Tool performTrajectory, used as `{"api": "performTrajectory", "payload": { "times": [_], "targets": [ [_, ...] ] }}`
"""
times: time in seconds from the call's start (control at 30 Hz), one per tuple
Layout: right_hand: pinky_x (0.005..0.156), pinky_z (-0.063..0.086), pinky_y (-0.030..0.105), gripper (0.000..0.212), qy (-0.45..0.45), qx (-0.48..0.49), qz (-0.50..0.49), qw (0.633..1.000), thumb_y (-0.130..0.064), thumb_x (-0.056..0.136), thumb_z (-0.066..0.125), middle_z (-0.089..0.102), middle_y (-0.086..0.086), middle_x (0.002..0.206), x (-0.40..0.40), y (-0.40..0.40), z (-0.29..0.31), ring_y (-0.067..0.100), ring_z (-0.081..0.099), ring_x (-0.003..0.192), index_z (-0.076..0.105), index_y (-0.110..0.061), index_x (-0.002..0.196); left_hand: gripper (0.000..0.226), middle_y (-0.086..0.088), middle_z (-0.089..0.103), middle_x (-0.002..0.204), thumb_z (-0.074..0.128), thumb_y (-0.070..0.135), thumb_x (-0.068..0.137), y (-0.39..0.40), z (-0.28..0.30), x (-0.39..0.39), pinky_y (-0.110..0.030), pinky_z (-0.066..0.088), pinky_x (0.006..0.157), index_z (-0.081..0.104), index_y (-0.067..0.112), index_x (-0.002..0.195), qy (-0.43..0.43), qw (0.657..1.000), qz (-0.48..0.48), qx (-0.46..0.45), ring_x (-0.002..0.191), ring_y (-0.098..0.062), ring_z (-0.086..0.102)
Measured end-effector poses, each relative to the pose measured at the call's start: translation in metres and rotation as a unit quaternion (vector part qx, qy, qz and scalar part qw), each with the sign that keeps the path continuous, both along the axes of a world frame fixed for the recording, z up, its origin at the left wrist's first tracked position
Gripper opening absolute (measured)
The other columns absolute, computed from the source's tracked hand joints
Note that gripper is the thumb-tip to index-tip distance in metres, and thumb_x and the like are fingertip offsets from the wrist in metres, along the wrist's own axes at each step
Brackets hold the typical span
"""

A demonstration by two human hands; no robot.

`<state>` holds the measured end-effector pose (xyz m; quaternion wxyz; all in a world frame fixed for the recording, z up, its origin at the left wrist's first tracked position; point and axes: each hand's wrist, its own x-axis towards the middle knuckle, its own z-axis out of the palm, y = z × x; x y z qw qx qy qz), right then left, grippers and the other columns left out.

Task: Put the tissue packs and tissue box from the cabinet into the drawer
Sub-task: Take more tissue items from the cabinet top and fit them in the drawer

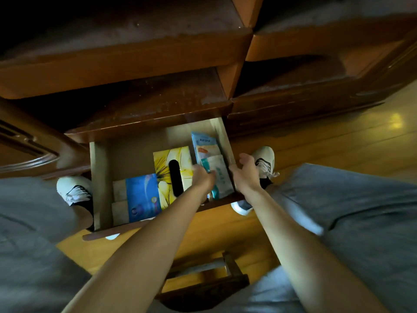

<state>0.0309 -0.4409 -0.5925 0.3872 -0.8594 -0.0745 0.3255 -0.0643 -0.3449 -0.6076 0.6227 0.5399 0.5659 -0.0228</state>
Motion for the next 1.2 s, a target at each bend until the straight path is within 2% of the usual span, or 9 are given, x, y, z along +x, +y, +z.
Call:
{"api": "performTrajectory", "payload": {
  "times": [0.13, 0.37, 0.53, 0.6, 0.7, 0.8, 0.9, 1.07, 1.2],
  "targets": [
    [0.111, 0.046, 0.051, 0.062, 0.025, 0.027, -0.003, 0.999, -0.026, 0.099, 0.063, 0.049, 0.003, 0.15, 0.004, 0.007, -0.004, 0.028, 0.04, 0.143, 0.036, -0.021, 0.154, 0.031, -0.022, 0.061, 0.128, 0.043, 0.002, 0.101, 0.005, -0.009, 0.006, -0.048, 0.055, 0.092, 0.047, 0.0, 0.132, 0.001, 0.997, 0.014, -0.07, 0.115, -0.035, 0.062],
    [0.109, 0.046, 0.053, 0.06, 0.01, 0.035, 0.019, 0.999, -0.022, 0.098, 0.064, 0.053, 0.007, 0.145, 0.001, 0.014, -0.002, 0.032, 0.044, 0.139, 0.037, -0.014, 0.152, 0.062, -0.021, 0.035, 0.155, 0.045, 0.01, 0.104, -0.016, 0.007, 0.023, -0.045, 0.042, 0.109, 0.012, 0.0, 0.156, 0.154, 0.984, -0.063, 0.059, 0.139, -0.036, 0.042],
    [0.107, 0.045, 0.042, 0.047, -0.104, 0.001, 0.09, 0.991, -0.011, 0.096, 0.059, 0.057, 0.005, 0.138, -0.006, 0.013, 0.002, 0.028, 0.045, 0.132, 0.051, -0.016, 0.142, 0.048, -0.01, 0.044, 0.146, 0.05, 0.007, 0.099, -0.025, 0.025, -0.023, -0.038, 0.042, 0.108, 0.043, 0.01, 0.146, -0.017, 0.955, -0.168, 0.244, 0.135, -0.028, 0.042],
    [0.104, 0.047, 0.04, 0.046, -0.209, -0.014, 0.168, 0.963, -0.011, 0.096, 0.062, 0.056, 0.004, 0.139, -0.011, 0.009, 0.004, 0.025, 0.046, 0.131, 0.054, -0.018, 0.14, 0.04, -0.008, 0.052, 0.138, 0.054, 0.013, 0.098, -0.01, 0.025, -0.044, -0.04, 0.048, 0.099, 0.053, 0.015, 0.139, -0.004, 0.927, -0.183, 0.327, 0.127, -0.027, 0.05],
    [0.099, 0.052, 0.043, 0.041, -0.341, -0.036, 0.315, 0.885, -0.01, 0.092, 0.067, 0.059, 0.005, 0.133, -0.02, 0.013, -0.001, 0.025, 0.052, 0.124, 0.061, -0.016, 0.133, 0.052, -0.007, 0.053, 0.138, 0.063, 0.007, 0.09, 0.026, 0.016, -0.074, -0.041, 0.044, 0.103, 0.052, 0.015, 0.141, 0.072, 0.861, -0.26, 0.43, 0.13, -0.027, 0.045],
    [0.096, 0.055, 0.045, 0.05, -0.307, -0.122, 0.416, 0.847, -0.013, 0.093, 0.07, 0.052, 0.008, 0.141, -0.029, 0.032, -0.018, 0.031, 0.051, 0.128, 0.055, -0.019, 0.14, 0.074, -0.004, 0.039, 0.151, 0.071, 0.019, 0.088, 0.052, 0.006, -0.097, -0.047, 0.037, 0.107, 0.035, 0.021, 0.153, 0.149, 0.817, -0.381, 0.407, 0.14, -0.028, 0.031],
    [0.091, 0.057, 0.046, 0.066, -0.241, -0.232, 0.462, 0.821, -0.025, 0.093, 0.073, 0.04, 0.014, 0.15, -0.036, 0.051, -0.035, 0.036, 0.048, 0.134, 0.041, -0.02, 0.151, 0.091, -0.004, 0.046, 0.147, 0.076, 0.033, 0.083, 0.057, 0.003, -0.103, -0.049, 0.039, 0.104, 0.024, 0.022, 0.157, 0.181, 0.756, -0.468, 0.421, 0.14, -0.029, 0.03],
    [0.078, 0.058, 0.043, 0.081, -0.285, -0.286, 0.464, 0.788, -0.02, 0.081, 0.085, 0.039, 0.017, 0.147, -0.045, 0.068, -0.056, 0.036, 0.051, 0.126, 0.035, -0.017, 0.145, 0.09, -0.005, 0.06, 0.137, 0.077, 0.027, 0.081, 0.052, -0.002, -0.103, -0.049, 0.039, 0.101, 0.026, 0.022, 0.155, 0.185, 0.745, -0.449, 0.457, 0.139, -0.031, 0.033],
    [0.076, 0.056, 0.039, 0.067, -0.332, -0.289, 0.449, 0.777, -0.013, 0.083, 0.081, 0.045, 0.016, 0.14, -0.048, 0.071, -0.059, 0.032, 0.055, 0.117, 0.045, -0.018, 0.139, 0.087, -0.005, 0.065, 0.132, 0.075, 0.024, 0.081, 0.052, -0.004, -0.104, -0.051, 0.038, 0.102, 0.027, 0.022, 0.154, 0.181, 0.752, -0.445, 0.453, 0.141, -0.031, 0.032]
  ]
}}
